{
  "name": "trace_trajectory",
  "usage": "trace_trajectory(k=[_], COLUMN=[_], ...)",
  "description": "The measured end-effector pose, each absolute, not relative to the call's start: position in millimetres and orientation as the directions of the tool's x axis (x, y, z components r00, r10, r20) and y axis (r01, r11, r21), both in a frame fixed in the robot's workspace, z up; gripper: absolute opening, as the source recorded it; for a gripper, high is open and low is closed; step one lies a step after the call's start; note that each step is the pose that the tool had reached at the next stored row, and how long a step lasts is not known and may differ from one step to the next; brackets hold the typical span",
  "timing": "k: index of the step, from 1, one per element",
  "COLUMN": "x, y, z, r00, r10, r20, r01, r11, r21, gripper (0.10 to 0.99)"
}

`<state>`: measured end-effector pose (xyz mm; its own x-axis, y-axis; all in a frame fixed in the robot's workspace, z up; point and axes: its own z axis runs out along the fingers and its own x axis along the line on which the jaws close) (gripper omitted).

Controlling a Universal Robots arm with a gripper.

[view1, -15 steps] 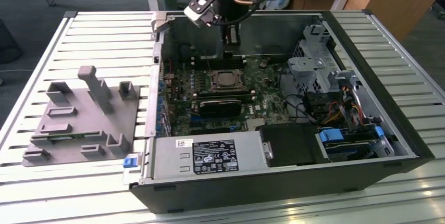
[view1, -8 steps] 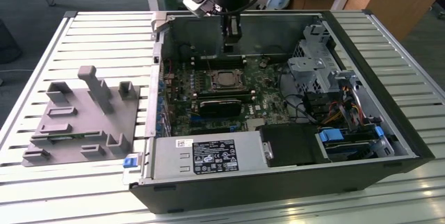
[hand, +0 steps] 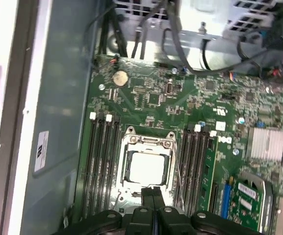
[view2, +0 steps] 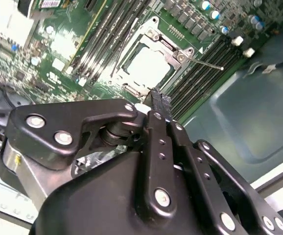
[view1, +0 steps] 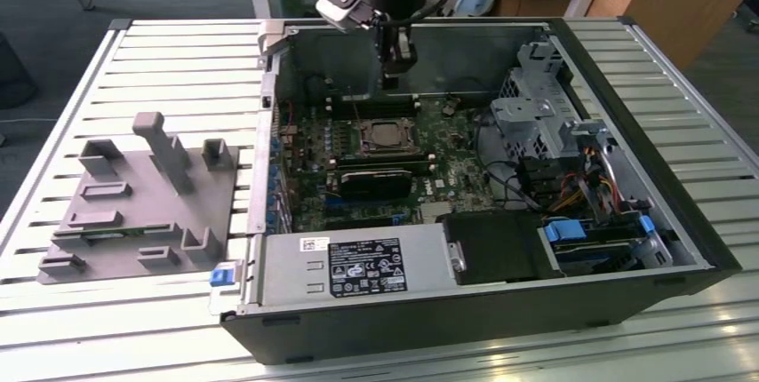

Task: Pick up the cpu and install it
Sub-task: 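Install the first cpu locking lever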

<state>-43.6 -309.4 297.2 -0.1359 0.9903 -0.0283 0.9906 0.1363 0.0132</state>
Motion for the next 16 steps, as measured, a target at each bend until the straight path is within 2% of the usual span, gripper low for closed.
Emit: trace_trajectory(k=[16], x=[-47.3], y=[-309.4], z=[295.3], r00=[-0.34], r10=[0.94], r20=[-0.029], r01=[0.94], r11=[0.34], r21=[0.013], gripper=[0.106])
